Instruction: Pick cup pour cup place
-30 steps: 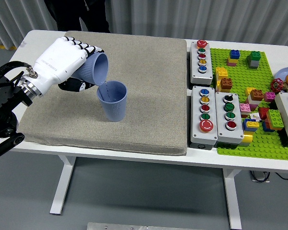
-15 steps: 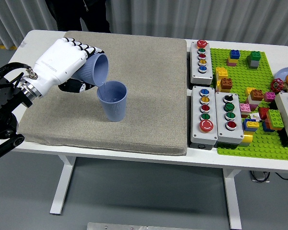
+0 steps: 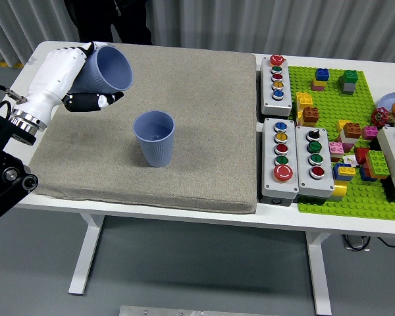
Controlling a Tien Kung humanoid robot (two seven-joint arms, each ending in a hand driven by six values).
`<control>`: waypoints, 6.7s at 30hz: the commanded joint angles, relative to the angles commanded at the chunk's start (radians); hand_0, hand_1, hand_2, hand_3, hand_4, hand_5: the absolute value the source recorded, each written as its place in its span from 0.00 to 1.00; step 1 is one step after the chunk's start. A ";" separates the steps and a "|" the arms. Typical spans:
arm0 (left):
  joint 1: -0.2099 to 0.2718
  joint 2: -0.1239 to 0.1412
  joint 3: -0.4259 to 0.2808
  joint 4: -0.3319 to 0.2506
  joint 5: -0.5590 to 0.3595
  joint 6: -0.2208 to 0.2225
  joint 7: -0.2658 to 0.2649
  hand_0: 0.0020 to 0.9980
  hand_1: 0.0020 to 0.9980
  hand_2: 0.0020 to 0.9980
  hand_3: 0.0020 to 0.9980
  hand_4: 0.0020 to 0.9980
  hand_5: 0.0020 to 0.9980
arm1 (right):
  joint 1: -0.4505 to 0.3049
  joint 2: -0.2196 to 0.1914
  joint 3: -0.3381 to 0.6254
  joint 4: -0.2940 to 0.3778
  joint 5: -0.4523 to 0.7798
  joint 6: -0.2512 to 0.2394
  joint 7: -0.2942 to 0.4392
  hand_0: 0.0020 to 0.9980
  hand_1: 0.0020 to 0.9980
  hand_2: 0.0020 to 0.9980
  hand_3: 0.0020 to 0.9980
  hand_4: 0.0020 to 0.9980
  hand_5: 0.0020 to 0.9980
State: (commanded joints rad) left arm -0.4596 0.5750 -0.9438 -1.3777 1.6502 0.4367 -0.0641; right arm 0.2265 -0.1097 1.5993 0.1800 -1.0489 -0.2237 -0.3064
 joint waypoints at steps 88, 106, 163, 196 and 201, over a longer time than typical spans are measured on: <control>0.228 -0.326 -0.082 0.197 -0.580 -0.024 -0.237 0.75 0.78 0.87 0.83 0.88 0.41 | 0.000 0.008 0.001 0.000 -0.004 0.000 -0.005 0.71 0.63 0.58 0.57 0.00 0.06; 0.256 -0.321 -0.095 0.188 -0.529 -0.050 -0.213 0.77 0.81 0.89 0.84 0.90 0.42 | 0.002 0.007 -0.001 0.000 -0.003 -0.001 -0.005 0.71 0.63 0.58 0.57 0.00 0.06; 0.399 -0.308 -0.223 0.055 -0.357 -0.083 -0.183 0.88 0.91 1.00 1.00 0.98 0.49 | -0.004 0.005 0.009 0.000 -0.021 0.010 -0.009 0.71 0.63 0.58 0.57 0.00 0.06; 0.162 -0.191 -0.385 0.086 -0.878 -0.023 -0.394 0.74 0.75 0.85 0.83 0.79 1.00 | 0.001 -0.001 -0.014 0.000 0.010 0.000 -0.003 0.71 0.63 0.58 0.57 0.00 0.07; 0.078 -0.145 -0.380 0.201 -1.086 -0.215 -0.388 0.74 0.75 0.85 0.83 0.79 1.00 | 0.000 -0.003 -0.019 0.000 0.011 0.000 -0.004 0.71 0.63 0.58 0.57 0.00 0.07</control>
State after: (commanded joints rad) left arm -0.3820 0.4304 -1.3239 -1.1772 0.5638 0.2214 -0.4518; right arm 0.2269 -0.1130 1.5805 0.1800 -1.0382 -0.2240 -0.3103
